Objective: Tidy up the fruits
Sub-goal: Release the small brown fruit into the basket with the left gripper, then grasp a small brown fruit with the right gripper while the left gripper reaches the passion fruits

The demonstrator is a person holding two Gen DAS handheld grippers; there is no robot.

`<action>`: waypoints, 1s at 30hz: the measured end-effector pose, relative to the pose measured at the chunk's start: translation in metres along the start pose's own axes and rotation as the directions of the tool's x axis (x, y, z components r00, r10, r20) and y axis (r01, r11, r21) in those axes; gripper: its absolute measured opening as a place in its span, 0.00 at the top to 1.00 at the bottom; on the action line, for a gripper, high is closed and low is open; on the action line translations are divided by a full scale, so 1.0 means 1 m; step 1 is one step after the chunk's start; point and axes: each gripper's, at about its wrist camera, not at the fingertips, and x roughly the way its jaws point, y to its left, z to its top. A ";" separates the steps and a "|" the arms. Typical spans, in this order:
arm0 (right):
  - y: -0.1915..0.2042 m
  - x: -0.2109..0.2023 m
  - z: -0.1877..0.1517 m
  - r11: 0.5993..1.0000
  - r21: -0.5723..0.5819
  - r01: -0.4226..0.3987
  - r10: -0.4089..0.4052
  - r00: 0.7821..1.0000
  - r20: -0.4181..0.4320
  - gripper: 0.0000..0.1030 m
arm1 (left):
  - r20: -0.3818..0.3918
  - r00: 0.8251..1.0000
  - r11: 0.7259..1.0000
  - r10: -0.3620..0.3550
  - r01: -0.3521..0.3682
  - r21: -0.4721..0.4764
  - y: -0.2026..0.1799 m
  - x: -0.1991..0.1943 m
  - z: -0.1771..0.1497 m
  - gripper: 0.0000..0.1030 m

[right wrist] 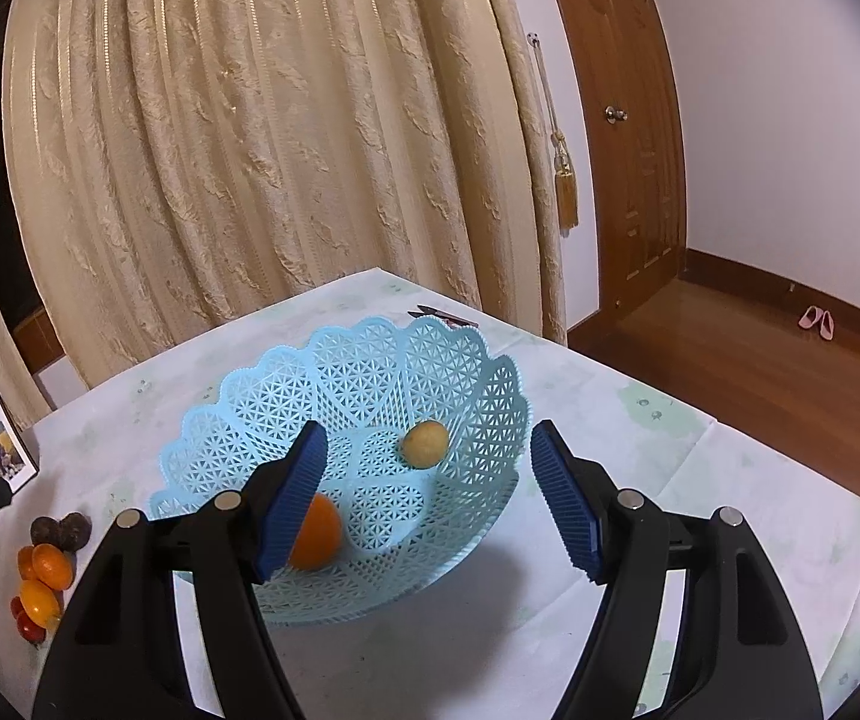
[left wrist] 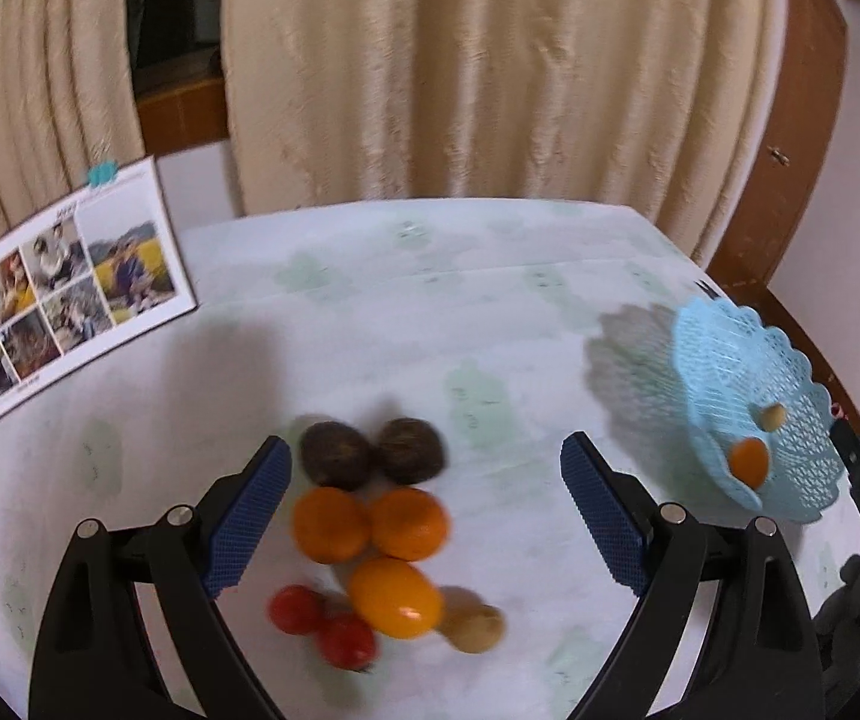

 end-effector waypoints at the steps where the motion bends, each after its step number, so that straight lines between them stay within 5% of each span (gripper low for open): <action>1: 0.001 -0.001 -0.001 1.000 -0.007 0.004 -0.004 1.000 0.003 0.30 | -0.012 1.000 1.000 0.002 -0.002 -0.015 0.008 0.004 0.001 0.12; 20: 0.011 0.002 -0.002 0.997 -0.045 0.056 -0.055 0.998 0.010 0.30 | -0.179 0.983 0.990 -0.045 0.020 -0.141 0.064 0.080 0.002 0.13; 23: 0.012 0.003 -0.002 0.997 -0.050 0.056 -0.056 0.998 0.011 0.30 | -0.184 0.980 0.986 -0.070 0.040 -0.163 0.066 0.085 0.000 0.20; 27: 0.014 0.004 -0.002 0.997 -0.055 0.059 -0.059 0.998 0.006 0.30 | -0.172 0.973 0.977 -0.153 0.122 -0.176 0.065 0.082 0.000 0.46; 30: 0.015 0.006 -0.003 0.996 -0.061 0.066 -0.066 0.998 0.005 0.30 | -0.168 0.973 0.976 -0.157 0.128 -0.174 0.063 0.080 0.000 0.50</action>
